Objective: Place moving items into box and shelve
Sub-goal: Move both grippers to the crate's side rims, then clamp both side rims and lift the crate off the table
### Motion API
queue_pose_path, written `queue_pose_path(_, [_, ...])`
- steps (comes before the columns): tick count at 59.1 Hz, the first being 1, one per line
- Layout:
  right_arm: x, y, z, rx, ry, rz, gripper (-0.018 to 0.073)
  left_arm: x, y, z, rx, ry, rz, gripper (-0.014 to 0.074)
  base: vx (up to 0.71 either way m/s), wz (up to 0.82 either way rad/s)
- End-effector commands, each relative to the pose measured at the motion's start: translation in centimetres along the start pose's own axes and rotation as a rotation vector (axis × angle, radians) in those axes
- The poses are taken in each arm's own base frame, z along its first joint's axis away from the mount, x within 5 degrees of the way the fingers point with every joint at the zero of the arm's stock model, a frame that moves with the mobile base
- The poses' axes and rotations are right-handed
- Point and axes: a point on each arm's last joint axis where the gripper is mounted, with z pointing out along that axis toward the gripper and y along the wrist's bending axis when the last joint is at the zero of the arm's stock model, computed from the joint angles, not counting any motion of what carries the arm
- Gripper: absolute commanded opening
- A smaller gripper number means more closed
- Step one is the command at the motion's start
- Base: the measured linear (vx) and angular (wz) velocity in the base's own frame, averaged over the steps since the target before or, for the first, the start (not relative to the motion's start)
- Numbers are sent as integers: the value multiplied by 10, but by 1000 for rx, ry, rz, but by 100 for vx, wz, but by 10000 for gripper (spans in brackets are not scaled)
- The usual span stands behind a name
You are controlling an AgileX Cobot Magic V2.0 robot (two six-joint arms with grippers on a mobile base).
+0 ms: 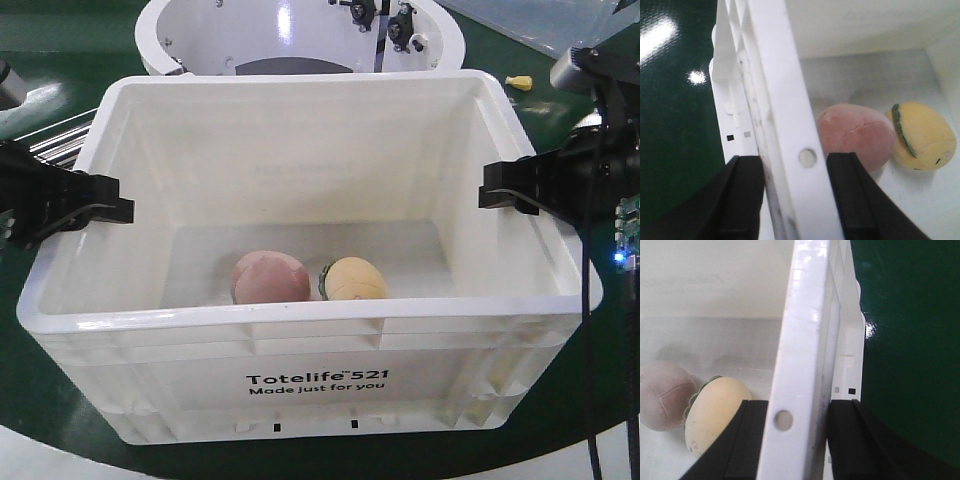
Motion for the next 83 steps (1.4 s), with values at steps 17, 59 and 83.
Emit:
queue_pose_path(17, [-11, 4, -13, -17, -89, -7, -12, -5, -7, -9, 40, -44, -12, -8, 0, 0])
queue_pose_path(59, [-12, 17, -70, -34, -361, -49, -6, -33, -30, -46, 107, -115, 38, -8, 0, 0])
queue_pose_path(83, [-8, 23, -100, -44, -501, -71, -6, -48, -45, -70, 172, -180, 49, -8, 0, 0])
